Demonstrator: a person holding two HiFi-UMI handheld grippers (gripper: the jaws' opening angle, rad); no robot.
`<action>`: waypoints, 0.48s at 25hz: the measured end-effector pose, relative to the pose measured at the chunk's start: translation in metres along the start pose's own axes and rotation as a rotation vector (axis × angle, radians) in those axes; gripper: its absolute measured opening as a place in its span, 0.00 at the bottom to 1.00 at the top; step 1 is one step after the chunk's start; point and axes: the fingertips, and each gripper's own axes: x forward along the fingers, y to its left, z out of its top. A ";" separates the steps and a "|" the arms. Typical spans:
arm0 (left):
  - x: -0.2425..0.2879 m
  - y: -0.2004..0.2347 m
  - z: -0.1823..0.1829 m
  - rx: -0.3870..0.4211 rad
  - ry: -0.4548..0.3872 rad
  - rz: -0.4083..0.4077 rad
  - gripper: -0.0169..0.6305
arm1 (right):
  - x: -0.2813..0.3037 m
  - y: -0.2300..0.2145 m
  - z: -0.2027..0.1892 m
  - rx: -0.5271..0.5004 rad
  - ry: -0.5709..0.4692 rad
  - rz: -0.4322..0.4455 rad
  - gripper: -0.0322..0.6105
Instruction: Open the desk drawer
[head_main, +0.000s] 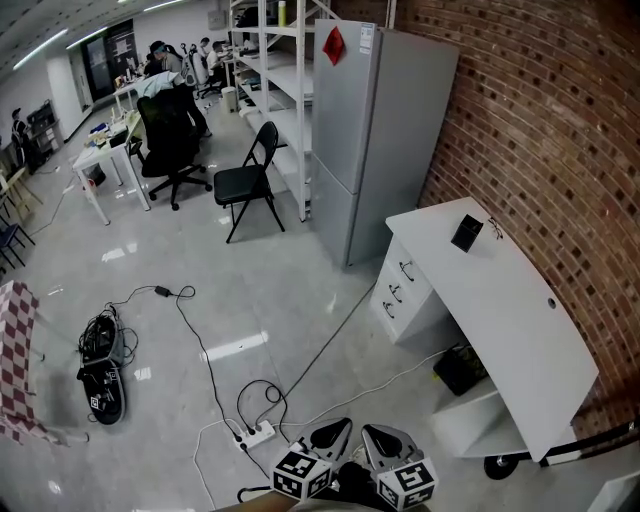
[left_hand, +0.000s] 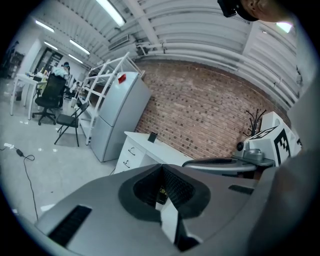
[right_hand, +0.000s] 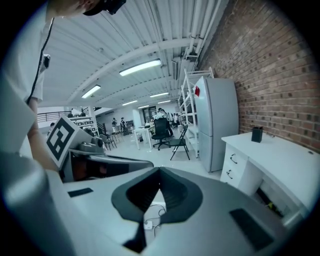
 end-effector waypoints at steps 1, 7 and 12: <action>0.003 0.001 -0.001 0.001 0.009 -0.002 0.04 | 0.002 -0.003 0.002 0.004 -0.002 -0.003 0.07; 0.036 0.007 -0.001 -0.001 0.047 0.001 0.04 | 0.016 -0.035 0.002 0.037 -0.003 0.006 0.07; 0.074 0.011 0.014 0.017 0.059 0.004 0.04 | 0.038 -0.076 0.010 0.065 -0.002 0.031 0.07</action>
